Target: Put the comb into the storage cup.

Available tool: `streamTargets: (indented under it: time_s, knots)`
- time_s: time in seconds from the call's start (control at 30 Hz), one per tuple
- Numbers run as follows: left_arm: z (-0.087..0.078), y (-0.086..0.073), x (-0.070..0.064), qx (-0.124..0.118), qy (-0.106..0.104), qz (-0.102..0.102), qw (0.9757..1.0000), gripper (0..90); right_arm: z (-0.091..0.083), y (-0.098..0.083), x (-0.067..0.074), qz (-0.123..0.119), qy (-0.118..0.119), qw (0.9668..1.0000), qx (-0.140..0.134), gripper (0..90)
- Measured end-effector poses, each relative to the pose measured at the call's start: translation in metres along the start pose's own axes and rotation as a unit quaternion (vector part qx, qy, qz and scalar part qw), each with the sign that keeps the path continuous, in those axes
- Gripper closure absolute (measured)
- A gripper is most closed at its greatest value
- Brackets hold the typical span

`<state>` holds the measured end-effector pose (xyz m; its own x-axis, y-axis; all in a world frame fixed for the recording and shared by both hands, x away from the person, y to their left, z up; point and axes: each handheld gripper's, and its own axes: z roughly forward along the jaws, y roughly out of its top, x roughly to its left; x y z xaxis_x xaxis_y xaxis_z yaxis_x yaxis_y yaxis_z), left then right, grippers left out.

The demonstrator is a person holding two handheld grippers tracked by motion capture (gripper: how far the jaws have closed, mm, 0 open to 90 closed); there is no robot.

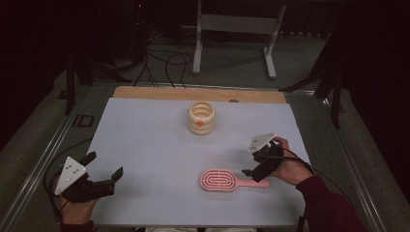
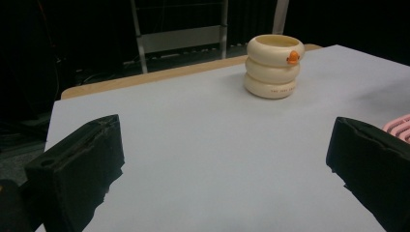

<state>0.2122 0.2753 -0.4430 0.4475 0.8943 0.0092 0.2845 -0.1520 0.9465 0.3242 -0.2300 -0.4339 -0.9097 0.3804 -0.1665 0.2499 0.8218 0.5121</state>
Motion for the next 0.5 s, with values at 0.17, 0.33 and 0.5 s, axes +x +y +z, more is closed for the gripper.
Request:
streamTargets:
  time_s: [0.17, 0.33, 0.5]
  knots:
    - [0.001, 0.0, 0.0, 0.001, -0.001, 0.001, 1.0, 0.4, 0.005, 0.002, 0.002, -0.006, 0.009, 0.9999, 0.012, 7.5]
    - [0.001, -0.001, 0.0, 0.003, -0.003, 0.001, 1.0, 0.4, 0.009, 0.004, 0.004, -0.013, 0.017, 0.9995, 0.023, 7.5]
    - [0.001, -0.001, 0.0, 0.003, -0.003, 0.001, 1.0, 0.4, 0.014, 0.005, 0.006, -0.02, 0.025, 0.999, 0.031, 7.6]
